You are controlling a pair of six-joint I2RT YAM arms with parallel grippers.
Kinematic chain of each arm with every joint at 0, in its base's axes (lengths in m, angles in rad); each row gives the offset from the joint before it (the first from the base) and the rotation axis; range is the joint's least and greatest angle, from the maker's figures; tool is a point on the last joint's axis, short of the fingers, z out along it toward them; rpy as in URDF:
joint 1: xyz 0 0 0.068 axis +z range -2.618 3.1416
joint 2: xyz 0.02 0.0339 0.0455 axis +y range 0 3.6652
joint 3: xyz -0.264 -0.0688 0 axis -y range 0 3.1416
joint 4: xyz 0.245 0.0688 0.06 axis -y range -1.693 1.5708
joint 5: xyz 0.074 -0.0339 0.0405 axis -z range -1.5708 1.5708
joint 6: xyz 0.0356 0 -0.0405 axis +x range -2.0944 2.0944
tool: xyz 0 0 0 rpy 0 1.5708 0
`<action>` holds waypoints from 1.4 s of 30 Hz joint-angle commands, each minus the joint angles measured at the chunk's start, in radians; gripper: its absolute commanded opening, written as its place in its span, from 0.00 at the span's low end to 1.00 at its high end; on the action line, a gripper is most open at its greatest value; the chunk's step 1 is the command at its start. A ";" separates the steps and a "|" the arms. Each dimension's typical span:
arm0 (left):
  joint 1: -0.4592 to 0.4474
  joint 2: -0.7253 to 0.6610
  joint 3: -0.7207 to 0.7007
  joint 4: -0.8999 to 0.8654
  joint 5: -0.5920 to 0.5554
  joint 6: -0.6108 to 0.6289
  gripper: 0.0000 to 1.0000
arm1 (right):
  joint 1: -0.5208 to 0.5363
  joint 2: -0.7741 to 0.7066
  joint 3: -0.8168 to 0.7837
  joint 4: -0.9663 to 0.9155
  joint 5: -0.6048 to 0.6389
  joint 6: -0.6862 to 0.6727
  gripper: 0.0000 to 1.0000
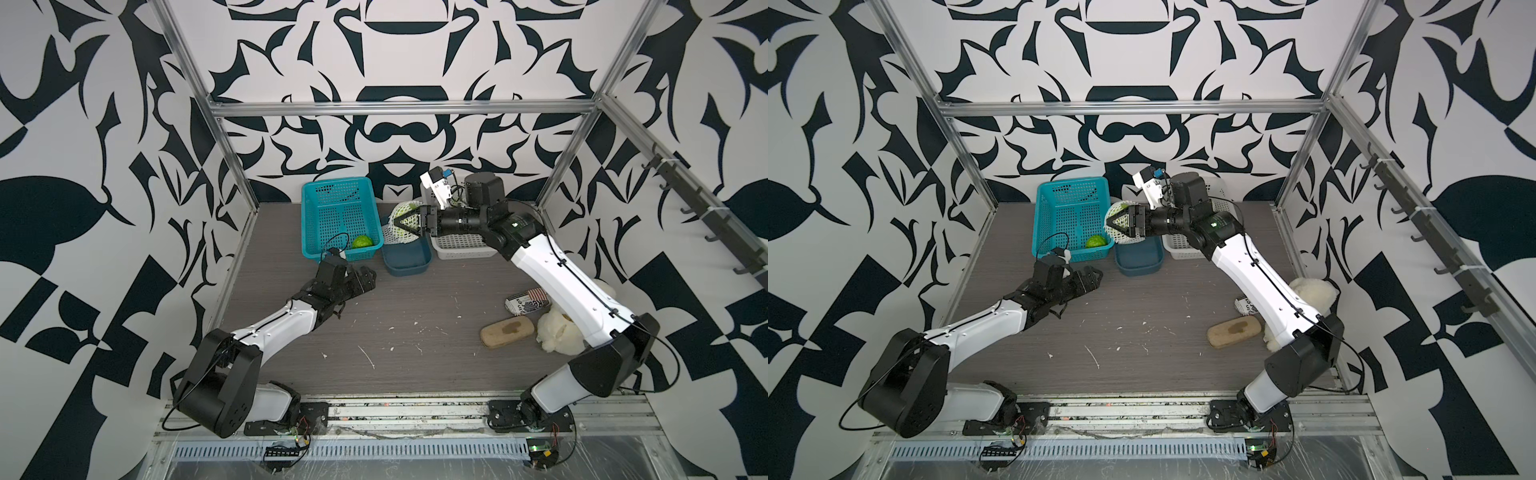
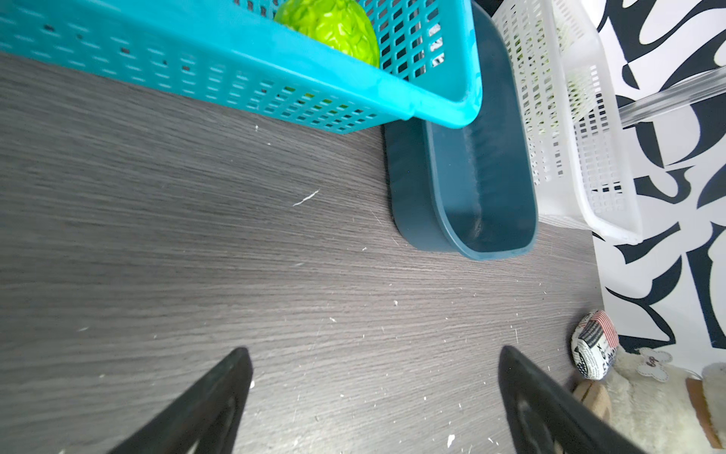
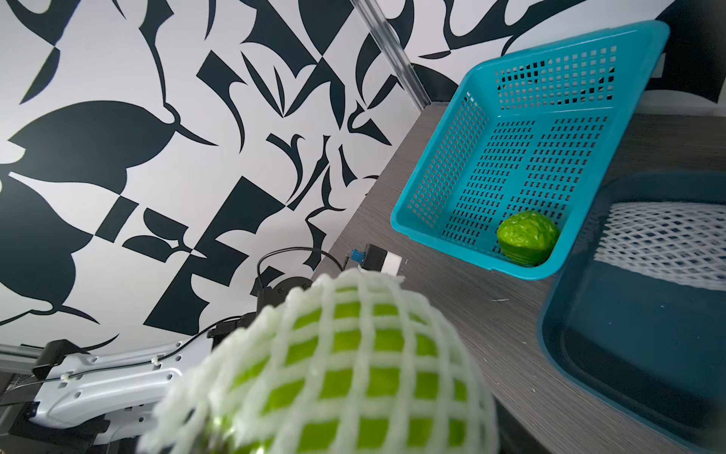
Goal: Sleeve custard apples in foam nets
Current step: Pick up the custard apple from the center of the board, then place the custard apple in the basket.
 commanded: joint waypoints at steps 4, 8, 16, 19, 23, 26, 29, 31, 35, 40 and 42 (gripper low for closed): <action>0.003 -0.015 -0.030 0.007 0.007 -0.015 1.00 | 0.002 -0.020 0.044 0.008 -0.018 -0.023 0.66; 0.004 -0.011 -0.037 0.016 0.010 -0.018 1.00 | 0.004 -0.019 0.044 0.005 -0.018 -0.025 0.66; 0.004 -0.014 -0.045 0.033 0.025 -0.022 1.00 | 0.004 -0.026 0.045 -0.023 -0.001 -0.045 0.66; 0.003 -0.009 -0.047 0.040 0.028 -0.026 1.00 | 0.005 -0.031 0.044 -0.025 0.005 -0.051 0.66; 0.004 -0.005 -0.045 0.043 0.032 -0.025 1.00 | 0.004 -0.034 0.049 -0.035 0.009 -0.059 0.66; 0.002 -0.003 -0.045 0.043 0.032 -0.027 1.00 | 0.004 -0.034 0.055 -0.045 0.010 -0.065 0.66; 0.003 -0.002 -0.046 0.046 0.032 -0.027 1.00 | 0.003 -0.036 0.054 -0.047 0.009 -0.065 0.66; 0.003 -0.003 -0.046 0.048 0.035 -0.027 1.00 | 0.004 -0.039 0.054 -0.046 0.010 -0.066 0.66; 0.003 -0.002 -0.046 0.046 0.035 -0.027 1.00 | 0.004 -0.045 0.055 -0.048 0.015 -0.071 0.66; 0.004 -0.003 -0.048 0.046 0.034 -0.029 1.00 | 0.004 -0.052 0.058 -0.056 0.017 -0.077 0.66; 0.003 0.000 -0.047 0.048 0.034 -0.030 1.00 | 0.004 -0.057 0.061 -0.057 0.018 -0.078 0.66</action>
